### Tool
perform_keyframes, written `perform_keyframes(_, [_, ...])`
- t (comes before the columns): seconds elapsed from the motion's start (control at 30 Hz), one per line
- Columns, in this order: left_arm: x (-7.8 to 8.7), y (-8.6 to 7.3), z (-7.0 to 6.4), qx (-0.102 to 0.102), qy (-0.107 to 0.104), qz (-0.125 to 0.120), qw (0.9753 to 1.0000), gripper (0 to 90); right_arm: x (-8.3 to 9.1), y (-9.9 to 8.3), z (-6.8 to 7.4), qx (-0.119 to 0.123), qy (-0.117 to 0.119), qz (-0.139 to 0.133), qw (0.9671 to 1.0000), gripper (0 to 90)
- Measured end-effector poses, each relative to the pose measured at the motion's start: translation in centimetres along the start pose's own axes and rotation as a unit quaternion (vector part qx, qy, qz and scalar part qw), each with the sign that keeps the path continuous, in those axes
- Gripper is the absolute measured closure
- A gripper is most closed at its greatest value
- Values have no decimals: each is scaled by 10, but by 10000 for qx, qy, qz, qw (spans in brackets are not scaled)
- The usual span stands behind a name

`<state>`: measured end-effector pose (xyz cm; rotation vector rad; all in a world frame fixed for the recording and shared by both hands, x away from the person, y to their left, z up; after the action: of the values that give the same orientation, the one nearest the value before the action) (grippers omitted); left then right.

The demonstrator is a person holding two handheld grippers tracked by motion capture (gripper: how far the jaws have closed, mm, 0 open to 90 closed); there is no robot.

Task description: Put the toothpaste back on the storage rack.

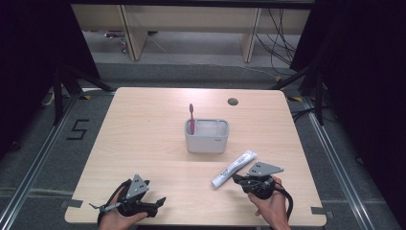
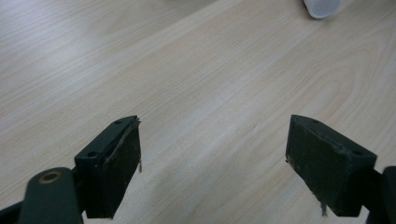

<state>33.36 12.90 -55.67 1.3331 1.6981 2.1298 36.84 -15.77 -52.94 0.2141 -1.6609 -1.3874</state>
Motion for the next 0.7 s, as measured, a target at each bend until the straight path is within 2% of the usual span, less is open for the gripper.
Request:
perform_keyframes(0.1, [0, -1, 1, -67, 25, 53, 10000, 176, -11, 5, 5, 51, 101, 24, 9999, 900])
perform_keyframes(0.2, [0, 0, -1, -4, -17, -12, 10000, 176, -17, 6, 7, 95, 131, 72, 9998, 900])
perform_keyframes(0.23, [0, 0, 1, -57, 12, 39, 10000, 176, -19, 6, 9, -3, 156, 125, 9998, 900])
perform_keyframes(0.27, [0, -1, 1, -60, 13, 44, 10000, 176, -22, 8, 8, 75, 151, 82, 9998, 900])
perform_keyframes(0.37, [1, -1, 1, -71, 12, 49, 10000, 176, -28, 11, 11, 74, 170, 75, 9998, 900])
perform_keyframes(0.43, [1, -1, 1, -65, 7, 47, 10000, 176, -33, 12, 13, 46, 223, 175, 9996, 900])
perform_keyframes(0.5, [0, 0, -1, -4, -35, -13, 10000, 176, -39, 15, 13, 137, 202, 105, 9996, 900])
perform_keyframes(0.53, [1, -1, 1, -63, 18, 49, 10000, 176, -40, 14, 15, 129, 256, 186, 9994, 900])
perform_keyframes(0.57, [1, -1, 1, -52, 18, 41, 10000, 176, -42, 15, 17, 81, 258, 220, 9994, 900])
perform_keyframes(0.7, [1, -1, 1, -22, 6, 32, 10000, 176, -50, 18, 19, 161, 274, 246, 9992, 900])
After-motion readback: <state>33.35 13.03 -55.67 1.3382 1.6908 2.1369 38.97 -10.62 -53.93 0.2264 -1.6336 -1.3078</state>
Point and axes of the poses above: each handheld gripper's, and its own axes: x roughly backward along the jaws, y roughly out of its top, z roughly to its left, the point moved 9 cm from there along -x, roughly forward along the jaws, and after that the axes turned 6 degrees about -z, right-handed, at the moved point
